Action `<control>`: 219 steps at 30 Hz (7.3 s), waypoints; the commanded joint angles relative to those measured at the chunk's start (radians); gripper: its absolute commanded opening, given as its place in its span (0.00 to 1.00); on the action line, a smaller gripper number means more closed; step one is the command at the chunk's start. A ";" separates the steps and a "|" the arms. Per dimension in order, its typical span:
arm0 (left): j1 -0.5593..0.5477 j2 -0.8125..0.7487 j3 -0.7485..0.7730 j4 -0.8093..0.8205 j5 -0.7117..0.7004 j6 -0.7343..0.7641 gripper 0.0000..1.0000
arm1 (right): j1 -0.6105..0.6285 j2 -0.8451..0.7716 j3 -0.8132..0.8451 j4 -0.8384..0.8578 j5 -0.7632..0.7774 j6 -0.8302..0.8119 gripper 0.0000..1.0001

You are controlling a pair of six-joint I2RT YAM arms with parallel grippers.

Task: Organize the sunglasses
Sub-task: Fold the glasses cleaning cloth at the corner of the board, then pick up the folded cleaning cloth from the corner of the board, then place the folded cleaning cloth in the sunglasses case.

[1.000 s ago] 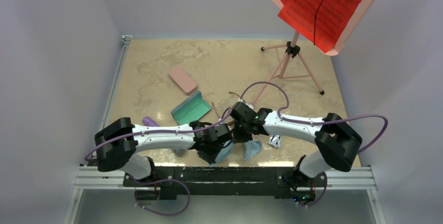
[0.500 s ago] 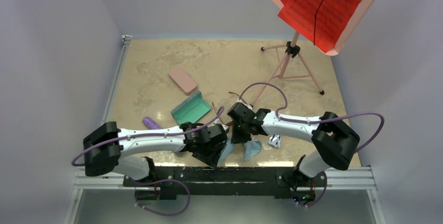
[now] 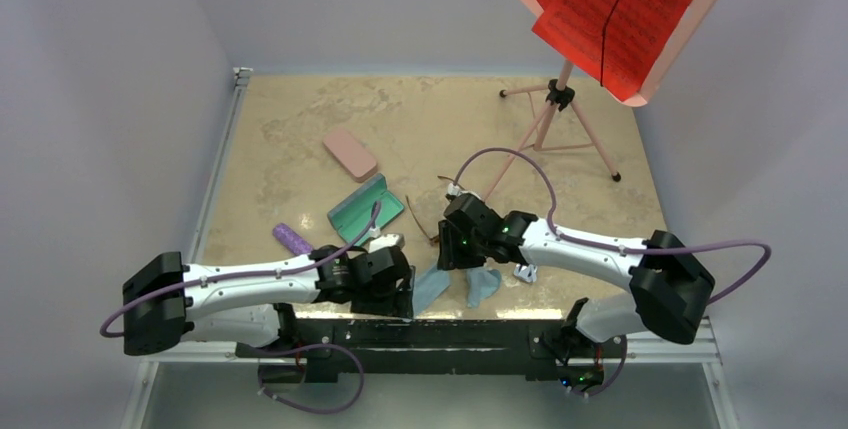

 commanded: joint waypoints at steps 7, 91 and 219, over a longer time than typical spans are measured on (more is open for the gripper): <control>0.003 0.016 -0.087 0.136 -0.137 -0.395 0.60 | 0.005 -0.015 -0.032 0.144 -0.048 -0.114 0.45; 0.014 -0.075 0.032 -0.155 -0.394 -0.444 0.00 | 0.216 0.210 0.289 0.026 0.203 -0.134 0.00; 0.586 0.238 0.215 -0.040 -0.386 0.075 0.00 | -0.076 0.652 0.726 0.145 0.003 -0.363 0.00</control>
